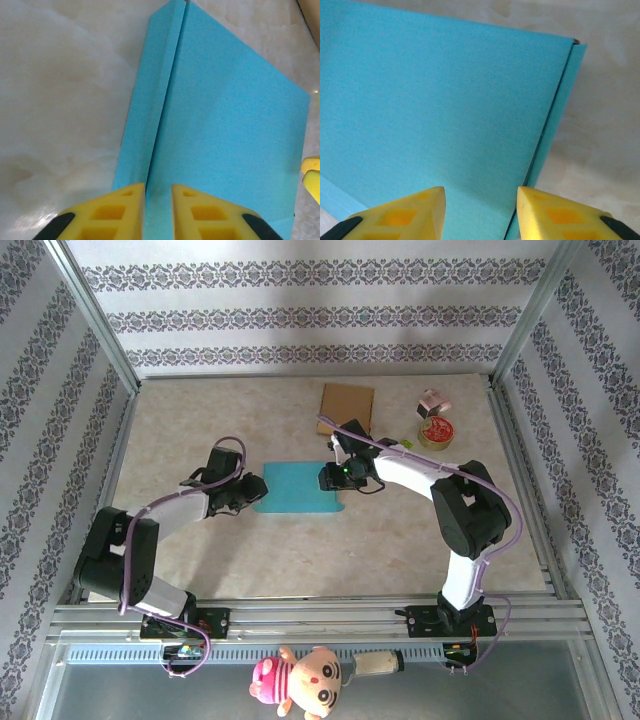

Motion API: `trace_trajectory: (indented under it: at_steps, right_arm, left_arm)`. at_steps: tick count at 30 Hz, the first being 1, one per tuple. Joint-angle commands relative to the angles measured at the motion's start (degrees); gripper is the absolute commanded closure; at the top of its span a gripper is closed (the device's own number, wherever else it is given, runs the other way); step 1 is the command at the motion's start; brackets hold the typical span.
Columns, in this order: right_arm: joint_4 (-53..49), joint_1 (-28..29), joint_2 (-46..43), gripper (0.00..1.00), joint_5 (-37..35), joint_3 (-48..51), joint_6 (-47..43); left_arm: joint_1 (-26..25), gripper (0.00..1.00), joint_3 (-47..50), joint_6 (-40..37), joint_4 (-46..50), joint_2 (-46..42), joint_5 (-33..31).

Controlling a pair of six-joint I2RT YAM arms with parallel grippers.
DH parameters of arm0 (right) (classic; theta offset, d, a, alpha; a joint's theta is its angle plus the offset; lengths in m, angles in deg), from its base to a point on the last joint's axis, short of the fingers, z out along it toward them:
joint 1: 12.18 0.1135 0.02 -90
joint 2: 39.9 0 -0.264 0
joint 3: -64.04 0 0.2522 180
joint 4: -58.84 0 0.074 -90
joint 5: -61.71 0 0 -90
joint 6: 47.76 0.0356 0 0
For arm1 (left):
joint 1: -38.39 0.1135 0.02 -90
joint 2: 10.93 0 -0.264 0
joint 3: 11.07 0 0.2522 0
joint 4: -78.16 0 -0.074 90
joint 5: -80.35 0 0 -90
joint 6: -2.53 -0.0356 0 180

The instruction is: Fold the paper box

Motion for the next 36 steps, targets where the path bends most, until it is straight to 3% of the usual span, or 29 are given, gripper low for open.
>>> trace_trajectory:
  at_steps: [1,8,15,17,19,22,24,31,36]
  right_arm:
    - [0.4,0.2,-2.6,0.55,0.9,0.3,-0.2]
    - [2.5,-1.3,-5.9,0.45,-4.7,1.5,1.4]
    - [4.9,-0.8,1.1,0.45,-5.7,3.3,2.5]
    - [5.9,-0.9,2.3,0.5,-4.5,4.4,2.5]
    - [6.6,-1.0,3.5,0.62,-2.0,5.0,2.2]
    - [7.4,-1.2,3.6,0.78,-0.4,5.9,2.5]
    - [8.2,-1.6,2.9,0.8,0.0,6.5,3.0]
    - [12.1,-4.2,1.0,0.79,1.8,10.2,3.5]
    - [22.0,-9.4,0.9,0.8,14.5,17.9,1.5]
  left_arm:
    - [-0.4,0.75,-3.0,-6.4,7.4,-4.2,-4.6]
    - [-0.4,0.59,-3.9,-10.4,5.2,-4.9,-9.8]
    - [-0.6,0.63,-4.2,-8.9,-0.7,8.8,0.2]
    - [-0.8,0.69,-2.4,-8.0,-3.3,10.7,0.6]
    - [-0.8,0.74,-0.8,-6.9,-5.7,12.0,1.5]
    - [-0.8,0.75,0.1,-6.2,-6.7,11.8,1.9]
    - [-0.8,0.75,0.2,-6.2,-6.4,10.2,1.6]
    - [-0.5,0.6,-1.0,-6.2,-4.2,0.9,-1.7]
    - [1.8,0.43,-0.3,-4.9,-4.5,-3.5,-1.3]
